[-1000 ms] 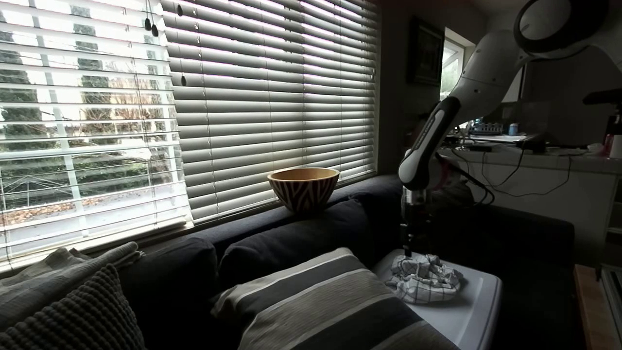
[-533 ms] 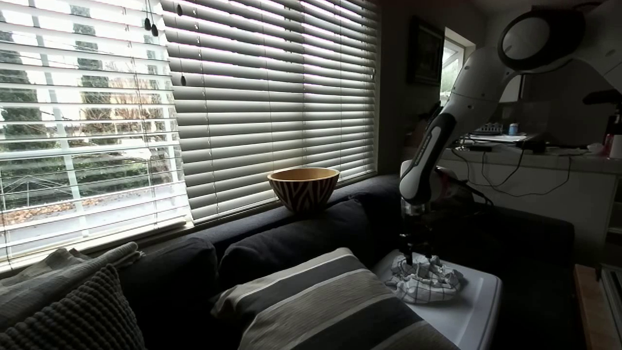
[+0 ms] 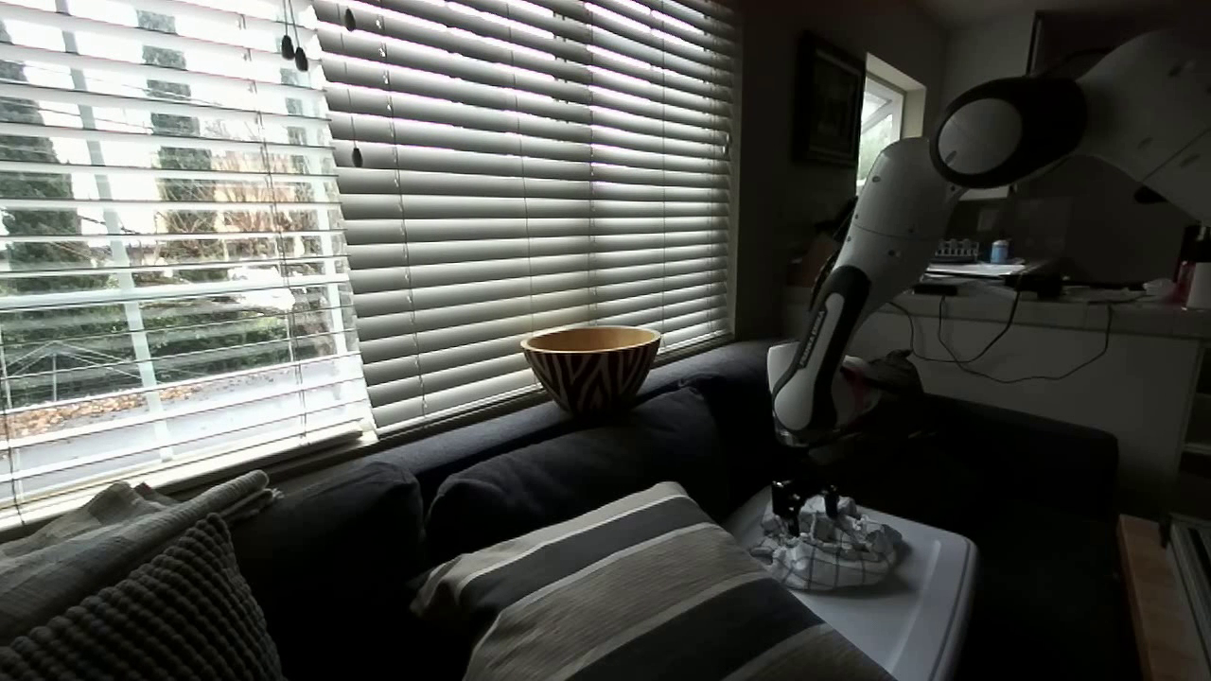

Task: Use the towel to wipe the white lid.

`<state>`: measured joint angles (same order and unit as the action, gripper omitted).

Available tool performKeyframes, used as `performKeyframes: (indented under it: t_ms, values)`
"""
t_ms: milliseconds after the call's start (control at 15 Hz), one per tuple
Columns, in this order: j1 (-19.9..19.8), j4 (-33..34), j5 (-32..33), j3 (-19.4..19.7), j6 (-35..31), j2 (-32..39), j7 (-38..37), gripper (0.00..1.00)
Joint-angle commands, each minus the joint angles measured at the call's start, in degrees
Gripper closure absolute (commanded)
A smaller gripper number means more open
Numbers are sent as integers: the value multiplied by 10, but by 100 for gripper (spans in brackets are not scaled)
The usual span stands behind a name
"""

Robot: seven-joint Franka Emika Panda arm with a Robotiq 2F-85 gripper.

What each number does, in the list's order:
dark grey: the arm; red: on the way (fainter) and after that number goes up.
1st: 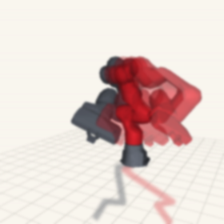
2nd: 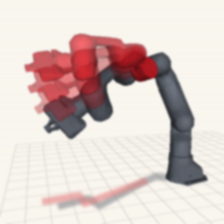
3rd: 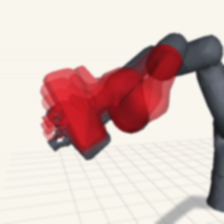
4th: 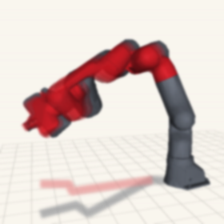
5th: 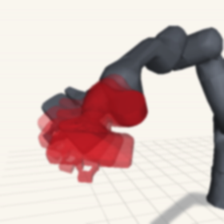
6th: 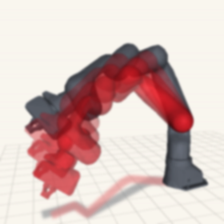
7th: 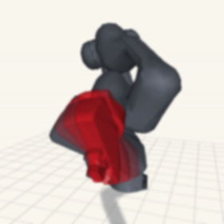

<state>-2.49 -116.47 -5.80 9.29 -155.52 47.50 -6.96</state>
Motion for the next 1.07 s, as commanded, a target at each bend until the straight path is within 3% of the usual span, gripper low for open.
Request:
performKeyframes:
  t_ms: [0, 333, 400, 533, 1000]
  values:
    - [19, 46, 34, 19, 13, 54, -18, 0]
    - [26, 91, 48, 24, 11, 106, -20, 0]
    - [24, 102, 44, 22, 10, 116, -21, 25]
    - [22, 121, 41, 17, 11, 132, -20, 34]
    - [18, 108, 33, 3, 13, 112, -17, 87]
